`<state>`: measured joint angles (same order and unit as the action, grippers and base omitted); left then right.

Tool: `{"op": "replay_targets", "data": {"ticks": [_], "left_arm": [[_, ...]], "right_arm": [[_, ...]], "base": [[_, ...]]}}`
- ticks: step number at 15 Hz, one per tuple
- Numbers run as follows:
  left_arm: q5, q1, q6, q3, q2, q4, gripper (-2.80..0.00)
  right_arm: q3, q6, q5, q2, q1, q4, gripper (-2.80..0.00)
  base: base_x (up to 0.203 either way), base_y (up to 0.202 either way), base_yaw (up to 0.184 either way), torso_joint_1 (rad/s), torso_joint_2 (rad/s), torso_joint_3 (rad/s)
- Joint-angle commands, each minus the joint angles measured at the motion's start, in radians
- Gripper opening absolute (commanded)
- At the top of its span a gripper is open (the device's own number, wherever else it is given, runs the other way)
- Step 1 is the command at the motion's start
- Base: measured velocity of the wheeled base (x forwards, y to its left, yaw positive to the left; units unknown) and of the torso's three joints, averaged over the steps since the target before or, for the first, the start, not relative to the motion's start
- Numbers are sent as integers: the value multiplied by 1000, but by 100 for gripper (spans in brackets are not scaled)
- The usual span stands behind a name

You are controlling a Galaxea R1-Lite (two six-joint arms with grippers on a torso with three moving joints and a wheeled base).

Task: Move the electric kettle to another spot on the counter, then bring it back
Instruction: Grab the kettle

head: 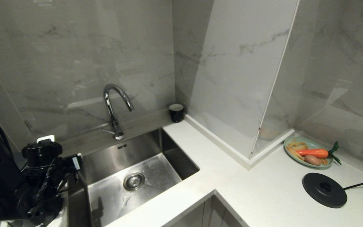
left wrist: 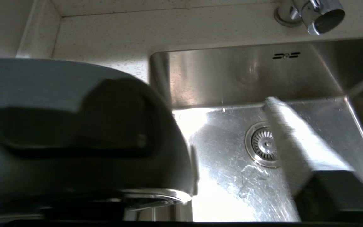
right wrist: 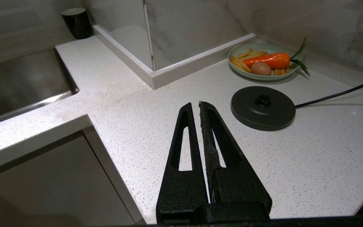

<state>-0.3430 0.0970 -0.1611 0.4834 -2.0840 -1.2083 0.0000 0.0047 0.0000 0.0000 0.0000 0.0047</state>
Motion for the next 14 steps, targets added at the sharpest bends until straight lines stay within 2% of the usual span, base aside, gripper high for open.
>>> {"op": "replay_targets", "data": {"ticks": [1, 12, 14], "left_arm": [[-2, 0, -2, 0, 1, -7, -280], [-2, 0, 0, -6, 29, -7, -280], [-2, -5, 17, -6, 65, -6, -280]], "right_arm": [[0, 0, 1, 0, 0, 0, -280], [0, 0, 0, 0, 0, 0, -280], [0, 0, 0, 0, 0, 0, -280]], "base": [[0, 0, 0, 0, 0, 0], [0, 0, 0, 0, 0, 0], [0, 0, 0, 0, 0, 0]]}}
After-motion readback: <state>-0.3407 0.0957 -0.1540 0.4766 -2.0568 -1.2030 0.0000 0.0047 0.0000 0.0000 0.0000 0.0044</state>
